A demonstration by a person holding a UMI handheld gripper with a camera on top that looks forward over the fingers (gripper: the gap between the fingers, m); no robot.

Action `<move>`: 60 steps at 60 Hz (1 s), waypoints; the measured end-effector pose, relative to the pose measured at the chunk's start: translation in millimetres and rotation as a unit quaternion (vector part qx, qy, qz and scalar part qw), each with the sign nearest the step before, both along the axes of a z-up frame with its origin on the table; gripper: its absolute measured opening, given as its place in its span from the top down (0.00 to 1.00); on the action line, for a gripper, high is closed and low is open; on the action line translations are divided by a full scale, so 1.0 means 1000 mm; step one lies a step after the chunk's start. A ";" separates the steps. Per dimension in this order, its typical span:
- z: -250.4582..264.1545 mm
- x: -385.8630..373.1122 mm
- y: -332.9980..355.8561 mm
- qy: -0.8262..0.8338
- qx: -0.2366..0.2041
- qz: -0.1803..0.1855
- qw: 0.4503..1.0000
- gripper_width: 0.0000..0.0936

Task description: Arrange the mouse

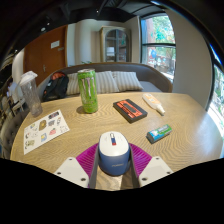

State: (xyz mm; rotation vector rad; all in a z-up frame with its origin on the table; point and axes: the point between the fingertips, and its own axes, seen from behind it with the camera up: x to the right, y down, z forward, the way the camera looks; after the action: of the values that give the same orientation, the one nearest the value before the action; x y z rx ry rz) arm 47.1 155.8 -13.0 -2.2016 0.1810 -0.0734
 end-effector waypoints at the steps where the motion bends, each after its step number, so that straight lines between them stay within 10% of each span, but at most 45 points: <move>1: 0.000 0.000 -0.001 -0.003 -0.002 -0.005 1.000 0.48; 31: 0.140 -0.162 -0.161 0.034 0.156 0.064 0.985 0.56; 60: 0.015 -0.184 -0.173 0.038 0.039 0.027 0.998 0.54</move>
State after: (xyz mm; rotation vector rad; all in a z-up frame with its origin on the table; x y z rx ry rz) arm -137.3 -16.9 1.5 -2.1310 0.1636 0.0480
